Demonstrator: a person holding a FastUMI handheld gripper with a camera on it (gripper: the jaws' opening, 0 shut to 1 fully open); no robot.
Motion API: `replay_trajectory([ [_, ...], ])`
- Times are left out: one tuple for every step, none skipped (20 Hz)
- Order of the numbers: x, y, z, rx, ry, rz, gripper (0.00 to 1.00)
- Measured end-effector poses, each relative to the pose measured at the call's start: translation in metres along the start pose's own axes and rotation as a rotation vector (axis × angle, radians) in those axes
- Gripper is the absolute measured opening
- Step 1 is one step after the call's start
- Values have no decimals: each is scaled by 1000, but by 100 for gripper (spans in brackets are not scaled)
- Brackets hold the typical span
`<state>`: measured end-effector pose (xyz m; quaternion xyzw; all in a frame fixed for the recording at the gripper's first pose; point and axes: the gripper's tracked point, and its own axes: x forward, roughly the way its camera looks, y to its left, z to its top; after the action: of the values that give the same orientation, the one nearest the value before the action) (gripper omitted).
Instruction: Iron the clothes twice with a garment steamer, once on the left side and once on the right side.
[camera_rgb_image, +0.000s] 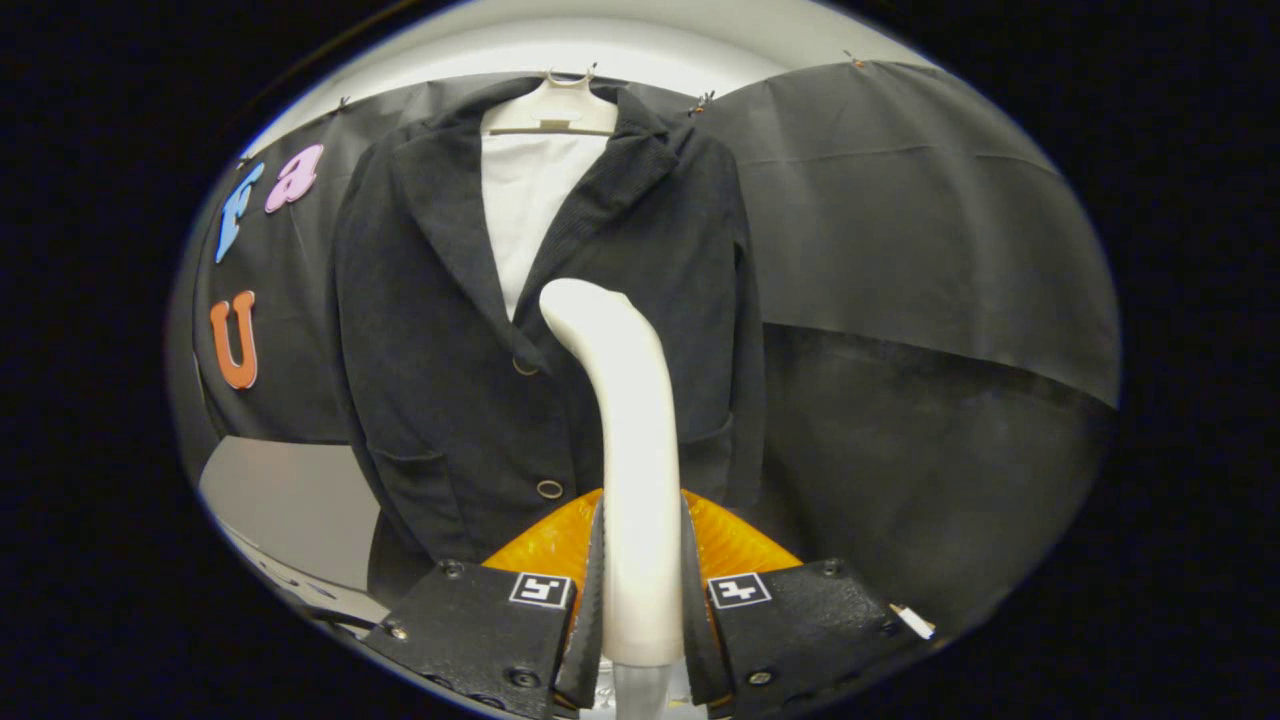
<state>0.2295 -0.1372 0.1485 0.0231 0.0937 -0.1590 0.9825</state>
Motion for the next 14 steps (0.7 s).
replay_trajectory([
  [0, 0, -4, -2, 6, -1, 37],
  [0, 0, -8, -3, 13, 0, 37],
  [1, 1, -12, -1, 22, 2, 37],
  [2, 0, -14, -3, 28, 2, 37],
  [3, 0, -16, -8, 34, 0, 37],
  [4, 1, -20, -10, 41, -1, 37],
  [6, 1, -25, -13, 48, -1, 37],
  [6, 1, -30, -14, 55, -1, 37],
  [5, 0, -36, -15, 61, -2, 37],
  [5, -1, -41, -17, 70, -3, 37],
  [6, 0, -44, -20, 77, -3, 37],
  [7, 0, -48, -22, 85, -4, 37],
  [8, -1, -52, -25, 94, -4, 37],
  [8, -2, -56, -26, 100, -6, 37],
])
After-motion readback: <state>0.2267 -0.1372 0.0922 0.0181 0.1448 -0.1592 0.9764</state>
